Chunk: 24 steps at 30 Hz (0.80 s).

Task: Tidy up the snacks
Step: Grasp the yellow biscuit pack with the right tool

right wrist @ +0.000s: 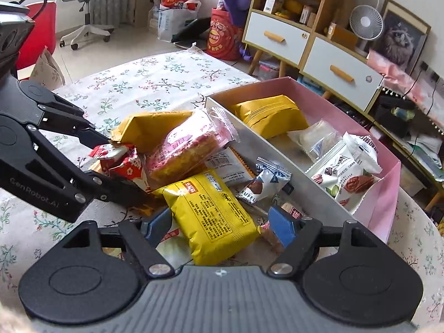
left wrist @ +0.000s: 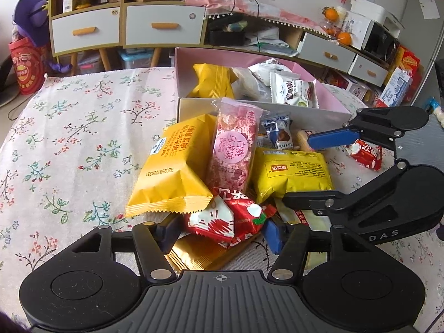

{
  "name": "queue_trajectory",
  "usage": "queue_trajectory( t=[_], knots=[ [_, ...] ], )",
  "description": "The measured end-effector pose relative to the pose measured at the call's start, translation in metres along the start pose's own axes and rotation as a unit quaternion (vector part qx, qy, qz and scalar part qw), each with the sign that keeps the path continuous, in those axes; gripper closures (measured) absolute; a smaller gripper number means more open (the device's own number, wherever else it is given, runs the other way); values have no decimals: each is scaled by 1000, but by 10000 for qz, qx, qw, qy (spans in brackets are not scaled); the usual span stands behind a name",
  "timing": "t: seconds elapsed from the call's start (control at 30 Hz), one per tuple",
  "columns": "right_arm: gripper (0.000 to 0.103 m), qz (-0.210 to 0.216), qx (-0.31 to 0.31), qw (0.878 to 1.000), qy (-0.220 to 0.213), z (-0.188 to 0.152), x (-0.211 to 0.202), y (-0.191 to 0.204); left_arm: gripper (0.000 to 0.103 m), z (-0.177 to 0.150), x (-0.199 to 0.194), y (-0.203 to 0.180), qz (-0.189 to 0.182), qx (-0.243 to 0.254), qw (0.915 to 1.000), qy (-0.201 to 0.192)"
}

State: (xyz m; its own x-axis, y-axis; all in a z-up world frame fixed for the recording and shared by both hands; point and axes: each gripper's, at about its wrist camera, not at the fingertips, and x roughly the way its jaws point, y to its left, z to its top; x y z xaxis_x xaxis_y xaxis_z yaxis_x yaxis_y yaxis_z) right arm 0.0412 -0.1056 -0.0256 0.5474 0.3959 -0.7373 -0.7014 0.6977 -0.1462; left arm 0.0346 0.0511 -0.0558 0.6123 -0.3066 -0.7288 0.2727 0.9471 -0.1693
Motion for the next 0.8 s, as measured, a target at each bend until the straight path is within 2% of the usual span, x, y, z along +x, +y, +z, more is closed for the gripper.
queue_trajectory(
  t=[0.17, 0.33, 0.4, 0.53, 0.8],
  knots=[
    [40, 41, -1, 10000, 85, -2, 7, 2, 44, 1, 2, 0, 14, -42, 10000, -53],
    [45, 91, 231, 9996, 91, -1, 7, -3, 49, 2, 2, -1, 39, -80, 9999, -58],
    [48, 102, 271, 9995, 82, -1, 5, -4, 56, 2, 2, -2, 26, -73, 10000, -36],
    [56, 104, 254, 9996, 90, -2, 4, -4, 57, 3, 1, -3, 39, -64, 10000, -15],
    [59, 145, 240, 9995, 159, -2, 3, -3, 59, 6, -3, -8, 22, 38, 10000, 41]
  ],
)
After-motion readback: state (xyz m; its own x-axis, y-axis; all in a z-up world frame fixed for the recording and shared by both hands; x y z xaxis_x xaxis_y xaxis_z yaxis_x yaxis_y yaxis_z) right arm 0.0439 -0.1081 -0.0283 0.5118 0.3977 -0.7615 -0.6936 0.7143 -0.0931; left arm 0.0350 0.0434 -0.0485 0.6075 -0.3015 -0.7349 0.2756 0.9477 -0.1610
